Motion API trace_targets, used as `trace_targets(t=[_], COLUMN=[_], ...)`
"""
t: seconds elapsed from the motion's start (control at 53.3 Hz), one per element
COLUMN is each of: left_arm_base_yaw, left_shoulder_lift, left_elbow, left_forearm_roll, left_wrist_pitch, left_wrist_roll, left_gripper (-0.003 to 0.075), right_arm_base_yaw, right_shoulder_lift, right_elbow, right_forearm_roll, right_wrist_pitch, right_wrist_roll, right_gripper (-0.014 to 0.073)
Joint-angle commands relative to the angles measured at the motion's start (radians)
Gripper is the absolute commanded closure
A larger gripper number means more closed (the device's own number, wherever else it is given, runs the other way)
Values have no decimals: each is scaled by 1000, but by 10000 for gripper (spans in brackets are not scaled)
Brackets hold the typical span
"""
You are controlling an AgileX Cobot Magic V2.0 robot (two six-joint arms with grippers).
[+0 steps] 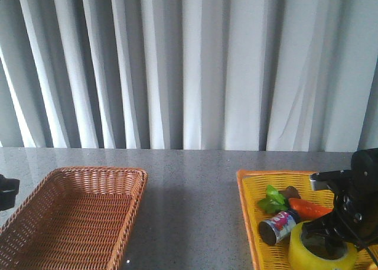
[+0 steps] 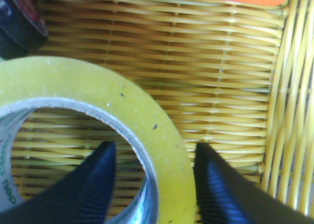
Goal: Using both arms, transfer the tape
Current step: 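Lower the right gripper onto the yellow tape roll and close it, then lift the tape roll with the right gripper and carry it toward the brown basket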
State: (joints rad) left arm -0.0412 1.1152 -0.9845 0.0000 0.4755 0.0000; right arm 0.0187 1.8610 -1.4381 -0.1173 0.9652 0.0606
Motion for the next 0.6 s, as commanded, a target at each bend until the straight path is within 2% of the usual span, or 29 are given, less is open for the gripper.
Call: trace_targets(t=[0.0,0.15,0.262,0.431,0.581], left_arm_base_yaw=[-1,-1,-1,-1,-1], left_shoulder_lift=[-17,-17,-17,-17,-17], left_elbow=[-35,-35,-35,-35,-35], left_forearm_roll=[0,0,0,0,0], left_wrist_pitch=[-53,-50,-45,-51,-53], left_wrist_roll=[-9,-9,-9,-9,-9], left_gripper=[204,204,204,204,204], right_arm_base_yaw=[-8,-8,-8,-8,-7], right_shoulder_lift=[-43,-43,-43,-47,-65], right_elbow=[-34,-34,-34,-62,-155], right_forearm_roll=[-18,-23,-25,-30,-28], right_wrist_pitch=[-30,-29,-28,15,98], right_wrist_roll=[-10,-10,-9,-9,-13], right_gripper=[373,518,587,602,599])
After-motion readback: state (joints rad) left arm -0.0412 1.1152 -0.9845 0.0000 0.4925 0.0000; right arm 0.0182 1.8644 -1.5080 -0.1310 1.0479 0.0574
